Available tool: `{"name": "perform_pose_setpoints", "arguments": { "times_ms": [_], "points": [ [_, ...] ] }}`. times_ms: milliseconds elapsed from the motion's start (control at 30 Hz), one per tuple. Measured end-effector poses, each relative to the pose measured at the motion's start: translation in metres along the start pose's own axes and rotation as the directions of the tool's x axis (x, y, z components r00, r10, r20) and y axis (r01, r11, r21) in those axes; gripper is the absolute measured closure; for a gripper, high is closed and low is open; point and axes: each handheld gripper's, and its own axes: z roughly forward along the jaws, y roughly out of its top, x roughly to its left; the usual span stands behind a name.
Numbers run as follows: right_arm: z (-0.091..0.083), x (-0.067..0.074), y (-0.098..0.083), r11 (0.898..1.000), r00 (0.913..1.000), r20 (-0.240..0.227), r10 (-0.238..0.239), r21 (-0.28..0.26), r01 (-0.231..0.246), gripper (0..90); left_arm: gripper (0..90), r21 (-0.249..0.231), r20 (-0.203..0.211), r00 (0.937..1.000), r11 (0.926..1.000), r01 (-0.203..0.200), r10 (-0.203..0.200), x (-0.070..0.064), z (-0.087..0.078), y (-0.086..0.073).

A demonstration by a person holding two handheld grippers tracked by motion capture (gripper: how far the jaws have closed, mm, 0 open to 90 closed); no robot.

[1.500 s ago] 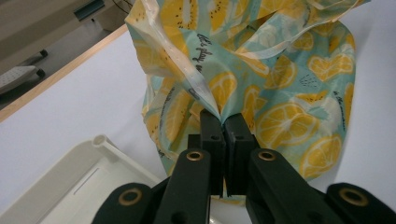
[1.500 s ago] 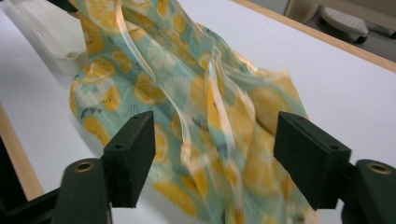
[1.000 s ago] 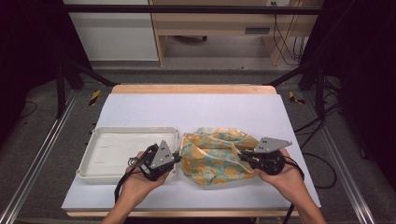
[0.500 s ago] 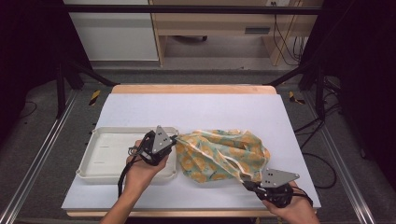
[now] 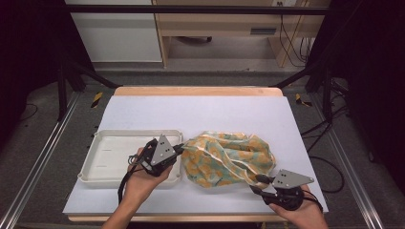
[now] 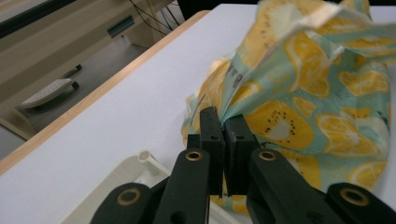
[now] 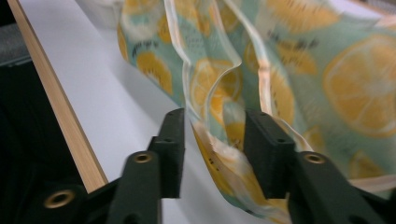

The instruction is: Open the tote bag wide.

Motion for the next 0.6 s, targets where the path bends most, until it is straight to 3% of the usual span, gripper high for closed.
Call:
{"name": "perform_pose_setpoints", "arguments": {
  "times_ms": [33,100,233,367,433,500,533,600],
  "points": [
    [-0.005,0.0,0.005,1.0,1.0,-0.001,0.005,-0.021,-0.005,47.5,87.9,0.003,0.004,1.0,1.0,-0.003,0.003,-0.001,-0.001,-0.002],
    [-0.009,-0.002,0.011,0.999,1.0,0.005,0.002,-0.033,-0.002,42.7,87.7,0.011,0.015,0.9999,0.9999,-0.001,0.001,-0.002,-0.003,-0.007],
    [-0.012,-0.011,0.025,0.998,0.9994,0.034,0.009,-0.059,-0.007,40.7,87.4,0.02,0.027,0.9996,0.9997,-0.01,0.01,-0.004,-0.005,-0.012],
    [-0.007,-0.025,0.036,0.998,0.9978,0.064,0.018,-0.056,-0.014,37.6,87.3,0.017,0.031,0.9994,0.9997,-0.017,0.016,-0.004,-0.006,-0.012],
    [0.007,-0.041,0.045,0.998,0.9981,0.043,0.044,-0.036,-0.043,33.1,87.3,0.01,0.031,0.9994,0.9999,-0.011,0.011,-0.002,-0.008,-0.013],
    [0.013,-0.045,0.047,0.999,0.9985,0.035,0.043,-0.013,-0.043,33.1,87.2,0.009,0.03,0.9995,0.9999,-0.01,0.009,-0.001,-0.008,-0.013],
    [0.023,-0.05,0.049,0.999,0.999,0.023,0.039,0.024,-0.039,34.4,87.2,0.006,0.03,0.9995,1.0,-0.006,0.006,-0.001,-0.009,-0.013],
    [0.03,-0.052,0.049,0.998,0.9997,0.003,0.026,0.062,-0.026,49.5,87.2,0.002,0.029,0.9996,1.0,-0.002,0.002,0.001,-0.011,-0.013]
  ]
}}
